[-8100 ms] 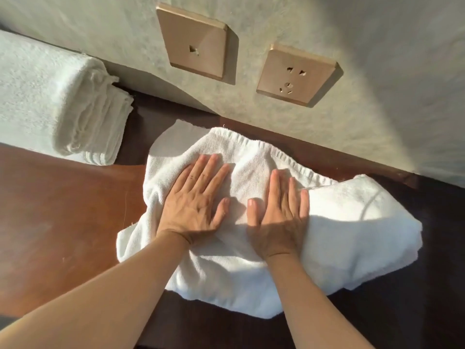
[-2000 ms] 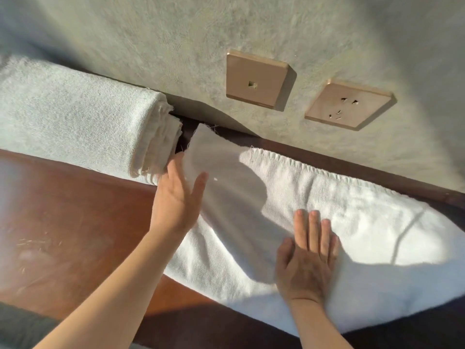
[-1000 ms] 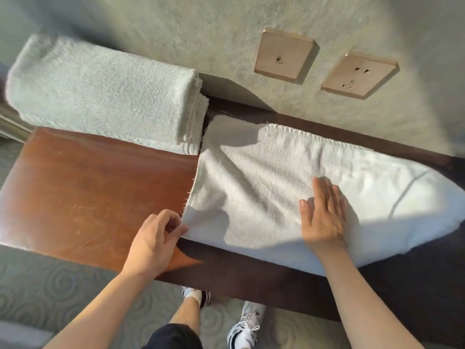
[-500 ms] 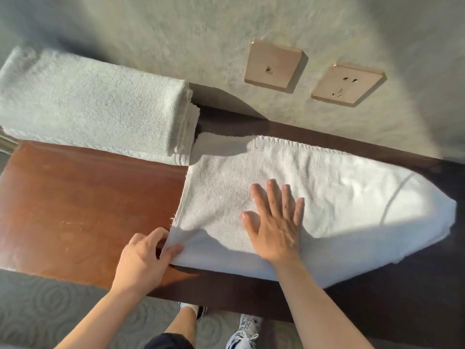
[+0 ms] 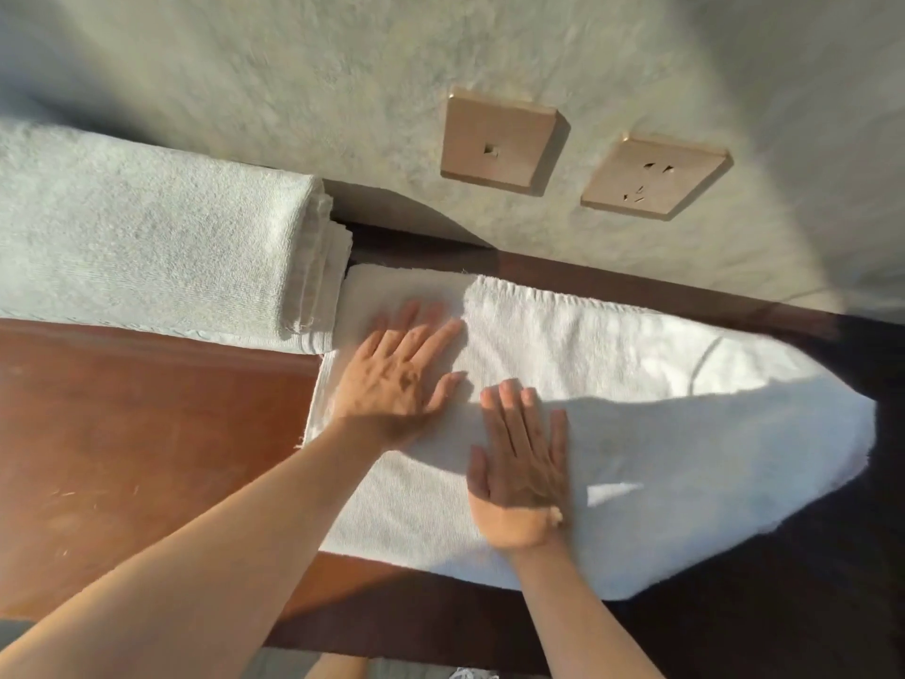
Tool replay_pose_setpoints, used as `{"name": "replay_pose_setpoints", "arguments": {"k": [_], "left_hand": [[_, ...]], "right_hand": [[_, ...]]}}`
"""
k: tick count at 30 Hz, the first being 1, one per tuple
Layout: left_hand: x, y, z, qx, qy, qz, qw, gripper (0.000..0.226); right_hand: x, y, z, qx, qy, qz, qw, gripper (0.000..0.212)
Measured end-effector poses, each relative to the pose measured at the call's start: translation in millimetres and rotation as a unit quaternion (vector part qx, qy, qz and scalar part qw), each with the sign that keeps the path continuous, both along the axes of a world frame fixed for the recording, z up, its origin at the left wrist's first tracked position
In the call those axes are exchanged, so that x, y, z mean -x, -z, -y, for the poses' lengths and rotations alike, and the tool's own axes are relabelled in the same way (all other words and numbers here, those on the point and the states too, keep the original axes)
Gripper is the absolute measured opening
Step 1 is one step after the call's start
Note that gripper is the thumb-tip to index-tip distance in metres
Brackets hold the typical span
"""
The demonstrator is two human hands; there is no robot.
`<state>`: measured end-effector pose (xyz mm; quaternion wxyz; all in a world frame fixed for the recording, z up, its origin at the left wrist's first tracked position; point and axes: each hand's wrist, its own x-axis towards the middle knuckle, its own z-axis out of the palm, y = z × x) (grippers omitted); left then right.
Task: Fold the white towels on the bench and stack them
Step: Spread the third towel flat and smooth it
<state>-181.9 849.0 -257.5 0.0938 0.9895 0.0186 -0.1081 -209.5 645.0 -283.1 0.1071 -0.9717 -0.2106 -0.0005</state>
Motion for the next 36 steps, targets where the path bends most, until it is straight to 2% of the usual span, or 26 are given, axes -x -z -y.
{"name": "replay_pose_setpoints", "arguments": {"k": [4,6,10,13,15,17,20,24,26,28,30,31,33,34,36], "left_hand": [[-9.6,-2.7,16.8,0.022,-0.05,0.094,0.994,0.05],[-18.1,-1.5,15.5,0.025,-0.031,0.112,0.993,0.045],[-42.5,-1.8,-14.1,0.088,-0.033,0.032,0.995,0.046],[-73.6,-21.2,-26.2,0.215,-0.104,-0.058,0.969,0.073],[-90.0,-34.3,-31.5,0.137,-0.064,-0.089,0.985,0.079],[-101.6,-45.7,-36.2,0.046,0.017,-0.097,0.994,0.06],[-116.2,-61.8,-44.9,0.041,0.074,-0.12,0.989,0.039],[-127.2,-82.5,-60.9,0.05,0.063,-0.19,0.978,0.043],[-129.0,-83.5,-62.5,-0.023,0.047,-0.154,0.987,0.044],[-127.2,-77.8,-59.3,-0.119,0.038,-0.047,0.991,0.032],[-116.5,-66.8,-50.4,-0.164,0.047,0.02,0.985,0.035],[-107.2,-59.8,-43.7,-0.159,0.053,0.044,0.985,0.037],[-81.1,-46.5,-23.6,-0.082,0.057,0.094,0.991,0.036],[-65.5,-40.2,-11.4,-0.036,0.054,0.089,0.994,0.039],[-36.2,-25.7,7.5,0.021,0.027,0.016,0.999,0.057]], "right_hand": [[0.4,-1.8,2.0,0.009,-0.011,0.001,1.0,0.061],[0.8,-2.5,1.6,0.0,0.001,0.02,1.0,0.06],[3.8,-5.4,1.8,-0.005,0.0,0.027,1.0,0.06],[3.9,-10.1,4.1,0.001,-0.001,0.008,1.0,0.061],[5.0,-12.6,3.4,-0.013,0.007,0.001,1.0,0.06],[6.2,-13.6,2.8,-0.019,0.007,-0.002,1.0,0.059],[5.7,-13.7,2.8,-0.01,0.004,0.0,1.0,0.059],[5.7,-12.9,4.2,-0.003,0.004,0.003,1.0,0.059],[5.5,-12.6,3.7,-0.006,0.003,0.009,1.0,0.059],[5.1,-11.8,3.1,-0.007,0.003,0.016,1.0,0.059],[4.8,-10.9,3.4,-0.002,0.003,0.018,1.0,0.059],[4.6,-9.9,3.4,-0.003,0.003,0.018,1.0,0.059],[4.0,-7.2,3.4,-0.008,0.005,0.016,1.0,0.059],[3.9,-5.5,3.0,-0.01,0.005,0.017,1.0,0.059],[3.9,-1.7,2.1,-0.005,0.006,0.026,1.0,0.059]]}}
